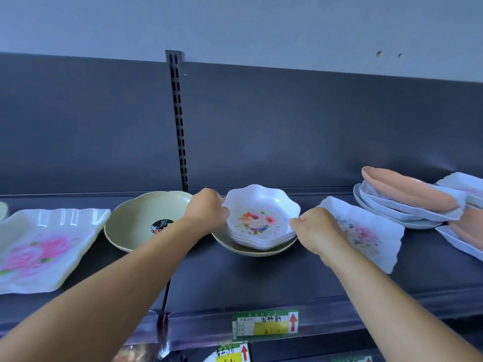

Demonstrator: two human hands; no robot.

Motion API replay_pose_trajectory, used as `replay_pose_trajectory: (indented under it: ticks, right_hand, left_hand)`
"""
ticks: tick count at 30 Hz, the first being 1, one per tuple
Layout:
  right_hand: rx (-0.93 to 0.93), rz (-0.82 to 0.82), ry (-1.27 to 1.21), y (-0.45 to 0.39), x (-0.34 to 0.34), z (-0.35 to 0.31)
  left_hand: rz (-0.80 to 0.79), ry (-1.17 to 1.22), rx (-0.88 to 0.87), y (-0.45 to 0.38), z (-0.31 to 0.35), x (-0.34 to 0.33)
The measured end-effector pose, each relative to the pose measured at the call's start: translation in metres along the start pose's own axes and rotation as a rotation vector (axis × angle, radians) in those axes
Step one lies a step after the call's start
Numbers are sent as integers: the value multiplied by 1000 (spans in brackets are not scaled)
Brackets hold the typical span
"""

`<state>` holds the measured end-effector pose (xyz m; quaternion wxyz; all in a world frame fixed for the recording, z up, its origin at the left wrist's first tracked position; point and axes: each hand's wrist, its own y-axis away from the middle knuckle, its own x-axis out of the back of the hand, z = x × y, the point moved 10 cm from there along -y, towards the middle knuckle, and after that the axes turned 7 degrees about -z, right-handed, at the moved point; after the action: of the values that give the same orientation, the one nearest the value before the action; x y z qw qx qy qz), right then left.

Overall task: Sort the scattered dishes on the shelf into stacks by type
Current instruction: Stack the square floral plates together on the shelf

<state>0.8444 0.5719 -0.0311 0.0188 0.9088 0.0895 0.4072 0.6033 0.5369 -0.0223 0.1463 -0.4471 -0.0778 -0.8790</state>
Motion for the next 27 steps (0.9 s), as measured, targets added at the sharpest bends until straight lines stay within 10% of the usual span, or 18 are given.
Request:
replay_pose_trajectory:
  ticks: [27]
  right_hand:
    - [461, -214, -391, 76, -137, -215]
  left_hand:
    - [532, 292, 45, 154, -176, 208]
